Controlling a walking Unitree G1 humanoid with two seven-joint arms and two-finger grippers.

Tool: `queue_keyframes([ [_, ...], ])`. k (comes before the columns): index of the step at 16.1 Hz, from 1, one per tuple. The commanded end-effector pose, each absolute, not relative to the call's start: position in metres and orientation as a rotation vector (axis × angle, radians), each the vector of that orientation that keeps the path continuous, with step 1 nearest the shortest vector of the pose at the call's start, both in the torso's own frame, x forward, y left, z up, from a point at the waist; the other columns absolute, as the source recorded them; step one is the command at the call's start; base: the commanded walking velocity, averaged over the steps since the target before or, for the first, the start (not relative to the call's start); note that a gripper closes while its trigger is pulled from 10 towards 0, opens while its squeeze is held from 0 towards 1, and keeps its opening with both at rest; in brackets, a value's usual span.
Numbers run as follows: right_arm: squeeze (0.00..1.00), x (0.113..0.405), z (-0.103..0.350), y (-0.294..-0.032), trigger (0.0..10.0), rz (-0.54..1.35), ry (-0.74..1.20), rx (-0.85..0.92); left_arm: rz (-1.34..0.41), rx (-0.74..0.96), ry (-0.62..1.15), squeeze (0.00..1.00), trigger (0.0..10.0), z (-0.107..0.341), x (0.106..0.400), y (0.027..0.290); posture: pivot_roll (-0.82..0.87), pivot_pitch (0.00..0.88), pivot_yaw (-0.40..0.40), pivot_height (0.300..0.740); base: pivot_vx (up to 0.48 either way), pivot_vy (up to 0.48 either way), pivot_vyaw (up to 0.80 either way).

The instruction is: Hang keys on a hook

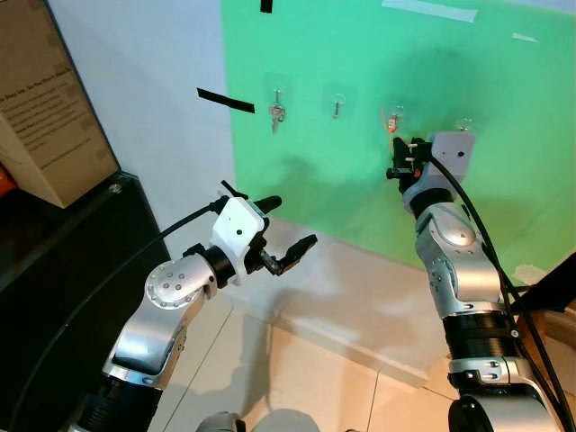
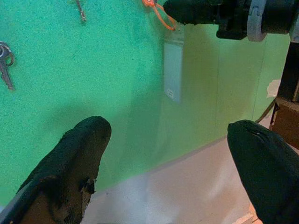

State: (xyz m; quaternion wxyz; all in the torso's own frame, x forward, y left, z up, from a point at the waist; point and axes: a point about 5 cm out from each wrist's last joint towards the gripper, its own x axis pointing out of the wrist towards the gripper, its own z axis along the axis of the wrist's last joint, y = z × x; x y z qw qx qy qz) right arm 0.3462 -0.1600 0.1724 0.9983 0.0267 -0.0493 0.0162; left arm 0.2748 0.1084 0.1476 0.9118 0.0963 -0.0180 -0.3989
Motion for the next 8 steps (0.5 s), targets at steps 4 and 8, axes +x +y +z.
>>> queue_keyframes([
  [4, 1.00, 0.322, 0.158, -0.162, 10.0, 0.079, -0.046, 0.138, -0.800, 0.193, -0.033, 0.00, 10.0, 0.148, 0.272, 0.112, -0.02, 0.000, -0.031, 0.740, 0.000, 0.000, 0.00],
  [8, 1.00, 0.279, 0.115, -0.156, 10.0, 0.176, 0.086, 0.025, -0.578, 0.229, 0.034, 0.00, 10.0, 0.133, 0.269, 0.141, -0.02, 0.000, -0.037, 0.740, 0.000, 0.000, 0.20],
])
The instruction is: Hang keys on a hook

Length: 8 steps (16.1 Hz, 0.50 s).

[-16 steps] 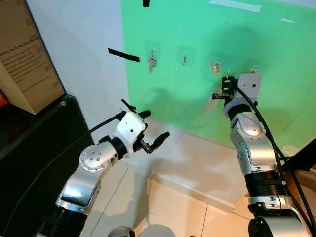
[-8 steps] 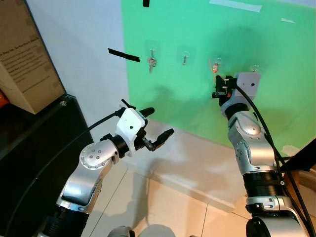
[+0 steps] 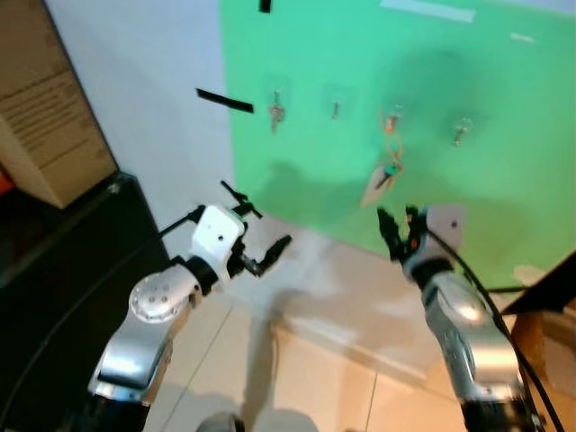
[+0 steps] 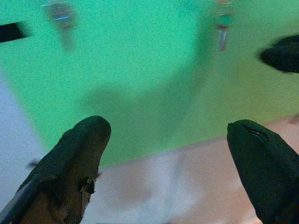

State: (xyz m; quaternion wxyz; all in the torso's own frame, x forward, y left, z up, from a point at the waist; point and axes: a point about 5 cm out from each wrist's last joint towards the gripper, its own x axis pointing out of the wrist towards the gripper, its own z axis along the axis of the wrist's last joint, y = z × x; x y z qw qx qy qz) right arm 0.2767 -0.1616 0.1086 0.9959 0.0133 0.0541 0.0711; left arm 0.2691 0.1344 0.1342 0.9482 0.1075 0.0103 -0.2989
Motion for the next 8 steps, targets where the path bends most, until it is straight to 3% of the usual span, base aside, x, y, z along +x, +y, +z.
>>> queue_keyframes([
  [1, 1.00, 0.269, 0.101, -0.154, 10.0, 0.185, 0.131, 0.012, -0.484, 0.251, 0.056, 0.00, 10.0, 0.128, 0.268, 0.152, -0.02, 0.000, -0.033, 0.740, 0.000, 0.000, 0.80],
  [8, 1.00, 0.263, 0.087, -0.145, 10.0, 0.204, 0.183, 0.013, -0.294, 0.254, 0.063, 0.00, 10.0, 0.119, 0.267, 0.163, -0.03, 0.000, -0.026, 0.740, 0.000, 0.000, 0.80],
])
